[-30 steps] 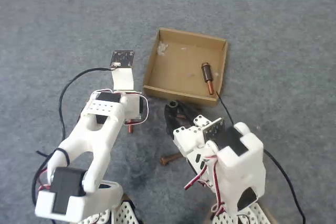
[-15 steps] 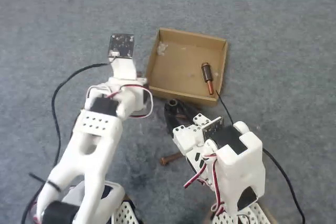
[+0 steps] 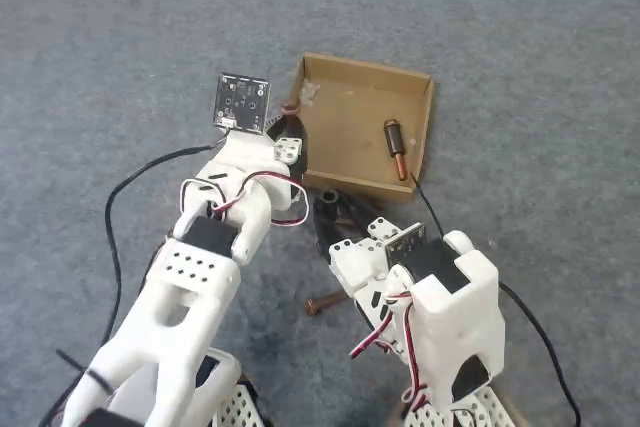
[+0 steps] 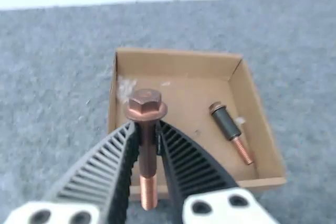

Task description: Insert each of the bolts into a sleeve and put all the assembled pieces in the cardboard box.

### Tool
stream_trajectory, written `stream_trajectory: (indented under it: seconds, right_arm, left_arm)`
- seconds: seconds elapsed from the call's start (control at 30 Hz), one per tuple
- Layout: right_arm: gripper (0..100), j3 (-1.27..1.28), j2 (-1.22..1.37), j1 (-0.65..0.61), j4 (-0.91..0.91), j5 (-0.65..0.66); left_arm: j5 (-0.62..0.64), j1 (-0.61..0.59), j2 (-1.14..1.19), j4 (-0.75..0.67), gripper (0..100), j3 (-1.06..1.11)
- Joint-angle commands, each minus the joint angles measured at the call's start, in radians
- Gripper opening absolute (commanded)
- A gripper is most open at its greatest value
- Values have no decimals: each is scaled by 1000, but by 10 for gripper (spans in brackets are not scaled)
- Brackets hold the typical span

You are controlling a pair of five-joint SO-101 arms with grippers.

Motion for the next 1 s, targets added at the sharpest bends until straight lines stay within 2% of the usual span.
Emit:
stream_trajectory:
  seconds: [0.0, 0.97]
  right_arm:
    - [6, -21, -5, 8, -31, 18]
    - [6, -23, -4, -8, 4, 18]
  left_arm:
    - [-9, 41, -58, 20, 12, -21]
    - [-3, 164, -60, 35, 12, -1]
